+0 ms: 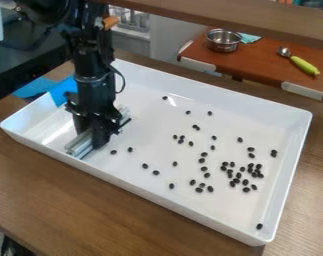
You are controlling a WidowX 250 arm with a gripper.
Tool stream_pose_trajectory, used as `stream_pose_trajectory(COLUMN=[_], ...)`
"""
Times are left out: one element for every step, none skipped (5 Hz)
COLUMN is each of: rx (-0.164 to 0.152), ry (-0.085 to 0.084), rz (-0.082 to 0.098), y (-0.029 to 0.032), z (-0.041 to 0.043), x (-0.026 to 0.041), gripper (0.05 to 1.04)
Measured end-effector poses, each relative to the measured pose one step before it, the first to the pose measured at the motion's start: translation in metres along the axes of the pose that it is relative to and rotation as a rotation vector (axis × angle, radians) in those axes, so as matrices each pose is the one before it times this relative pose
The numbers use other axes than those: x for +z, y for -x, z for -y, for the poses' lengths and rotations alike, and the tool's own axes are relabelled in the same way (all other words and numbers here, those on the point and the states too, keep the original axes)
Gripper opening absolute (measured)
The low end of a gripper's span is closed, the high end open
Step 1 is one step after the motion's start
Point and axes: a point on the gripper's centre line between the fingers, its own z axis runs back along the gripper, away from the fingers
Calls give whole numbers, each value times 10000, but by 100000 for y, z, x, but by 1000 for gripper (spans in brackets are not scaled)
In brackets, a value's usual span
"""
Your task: Sweep into pile
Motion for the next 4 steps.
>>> stream_pose_trajectory(rx=[228,116,34,6], ry=[-169,-80,227,265], rz=[402,84,-46,-135], y=[-610,-359,23,358], z=[757,1067,1680,2276], x=[-103,-70,25,68], gripper=[393,393,393,393])
